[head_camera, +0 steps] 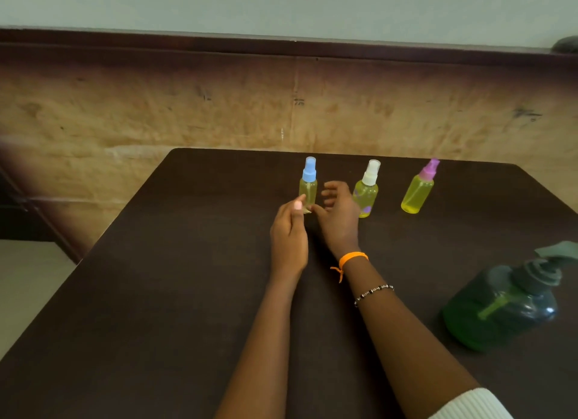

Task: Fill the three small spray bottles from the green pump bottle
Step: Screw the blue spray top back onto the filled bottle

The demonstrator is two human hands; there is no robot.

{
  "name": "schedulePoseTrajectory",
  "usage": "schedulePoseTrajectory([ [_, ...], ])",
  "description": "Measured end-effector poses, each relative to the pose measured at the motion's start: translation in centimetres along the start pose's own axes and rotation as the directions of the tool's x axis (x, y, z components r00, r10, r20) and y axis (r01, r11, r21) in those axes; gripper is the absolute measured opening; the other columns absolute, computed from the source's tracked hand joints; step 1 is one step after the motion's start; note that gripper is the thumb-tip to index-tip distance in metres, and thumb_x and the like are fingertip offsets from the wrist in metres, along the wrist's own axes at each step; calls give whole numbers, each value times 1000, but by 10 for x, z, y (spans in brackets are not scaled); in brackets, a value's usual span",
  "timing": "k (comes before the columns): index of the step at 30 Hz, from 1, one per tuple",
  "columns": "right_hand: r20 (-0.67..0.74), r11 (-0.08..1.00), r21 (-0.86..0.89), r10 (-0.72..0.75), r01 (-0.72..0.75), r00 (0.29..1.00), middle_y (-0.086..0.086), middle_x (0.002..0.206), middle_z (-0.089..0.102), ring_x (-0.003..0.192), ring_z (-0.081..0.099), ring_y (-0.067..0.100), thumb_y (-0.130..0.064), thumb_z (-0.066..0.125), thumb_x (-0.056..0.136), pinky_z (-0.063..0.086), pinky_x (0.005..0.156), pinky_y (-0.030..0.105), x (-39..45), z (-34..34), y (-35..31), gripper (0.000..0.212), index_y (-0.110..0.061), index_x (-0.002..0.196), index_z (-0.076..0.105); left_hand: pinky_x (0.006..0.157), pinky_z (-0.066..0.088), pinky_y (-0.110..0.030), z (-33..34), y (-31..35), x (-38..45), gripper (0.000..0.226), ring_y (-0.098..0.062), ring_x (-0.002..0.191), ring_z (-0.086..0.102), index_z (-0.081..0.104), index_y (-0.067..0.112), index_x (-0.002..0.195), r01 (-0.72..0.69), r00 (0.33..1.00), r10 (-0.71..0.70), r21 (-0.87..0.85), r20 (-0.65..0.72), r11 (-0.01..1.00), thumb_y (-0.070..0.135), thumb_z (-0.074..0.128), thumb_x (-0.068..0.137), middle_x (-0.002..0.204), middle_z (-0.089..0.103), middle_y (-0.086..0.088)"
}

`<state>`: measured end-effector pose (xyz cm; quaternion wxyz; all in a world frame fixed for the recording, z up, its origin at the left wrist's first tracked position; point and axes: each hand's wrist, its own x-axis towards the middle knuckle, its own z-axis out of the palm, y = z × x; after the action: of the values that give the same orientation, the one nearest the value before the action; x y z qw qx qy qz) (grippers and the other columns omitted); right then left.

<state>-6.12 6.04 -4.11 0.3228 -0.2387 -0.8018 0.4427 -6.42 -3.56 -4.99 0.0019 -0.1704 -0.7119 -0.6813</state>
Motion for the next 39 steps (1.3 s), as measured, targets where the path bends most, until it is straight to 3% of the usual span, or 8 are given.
schedulePoseTrajectory([
  [5, -372, 996, -83, -14, -18, 928, 11, 101, 52, 87, 48, 19, -1, 76, 68, 40, 79, 26, -6, -40, 14, 46, -4, 103, 48, 83, 35, 0, 1, 2, -2, 38, 0, 109, 51, 60, 15, 124, 17, 1000, -17, -11, 18, 1000, 29, 32, 102, 118, 59, 8],
  [8, -296, 981, -98, 129, -165, 947, 12, 119, 51, 102, 50, 22, -4, 78, 67, 41, 98, 37, 10, -48, 30, 62, -4, 120, 46, 85, 35, -7, 1, 4, -4, 39, -1, 112, 50, 58, 17, 127, 35, 998, -34, -14, 54, 999, 32, 31, 102, 117, 56, 12],
  [11, -179, 977, -117, 154, -176, 972, 15, 116, 59, 109, 56, 32, -4, 74, 71, 45, 96, 45, 19, -44, 35, 50, -4, 117, 53, 85, 33, -6, 2, 7, -5, 41, 4, 112, 45, 53, 18, 132, 53, 994, -55, 22, 100, 998, 34, 31, 102, 125, 55, 10],
  [22, -217, 989, -66, 117, -134, 969, 6, 118, 48, 108, 45, 15, -10, 77, 69, 38, 100, 34, 13, -39, 31, 61, -6, 122, 46, 101, 26, -13, 4, 9, -8, 43, -4, 131, 38, 45, 17, 140, 58, 976, -73, 75, 207, 995, 33, 31, 102, 144, 46, 2],
  [26, -548, 978, 14, 183, -210, 816, 16, 119, 45, 107, 45, 32, 4, 58, 70, 31, 96, 38, 3, -60, 31, 43, -2, 111, 44, 96, 27, -10, 5, 9, -8, 41, 5, 119, 38, 50, 18, 136, 35, 975, -55, 95, 216, 995, 31, 30, 102, 140, 50, 4],
  [29, -664, 927, 12, 287, -375, 690, 16, 132, 39, 116, 41, 38, 3, 58, 75, 29, 96, 38, 19, -73, 30, 54, -4, 125, 39, 97, 27, -14, 5, 9, -8, 41, 4, 119, 38, 51, 19, 135, 51, 974, -67, 79, 217, 996, 33, 30, 102, 139, 50, 5],
  [33, -562, 925, 38, 332, -377, 758, 12, 145, 33, 131, 36, 34, -3, 67, 78, 30, 106, 38, 45, -80, 35, 75, -8, 141, 26, 97, 28, -15, 5, 9, -7, 42, 3, 120, 40, 52, 20, 134, 65, 974, -77, 61, 213, 996, 34, 30, 102, 138, 51, 6],
  [39, -479, 943, 56, 313, -328, 820, 16, 130, 50, 123, 47, 35, 7, 57, 80, 38, 103, 40, 55, -80, 45, 51, -4, 127, 42, 97, 29, -16, 4, 7, -6, 43, 3, 120, 40, 52, 20, 133, 64, 973, -74, 52, 217, 997, 36, 28, 102, 137, 52, 6],
])
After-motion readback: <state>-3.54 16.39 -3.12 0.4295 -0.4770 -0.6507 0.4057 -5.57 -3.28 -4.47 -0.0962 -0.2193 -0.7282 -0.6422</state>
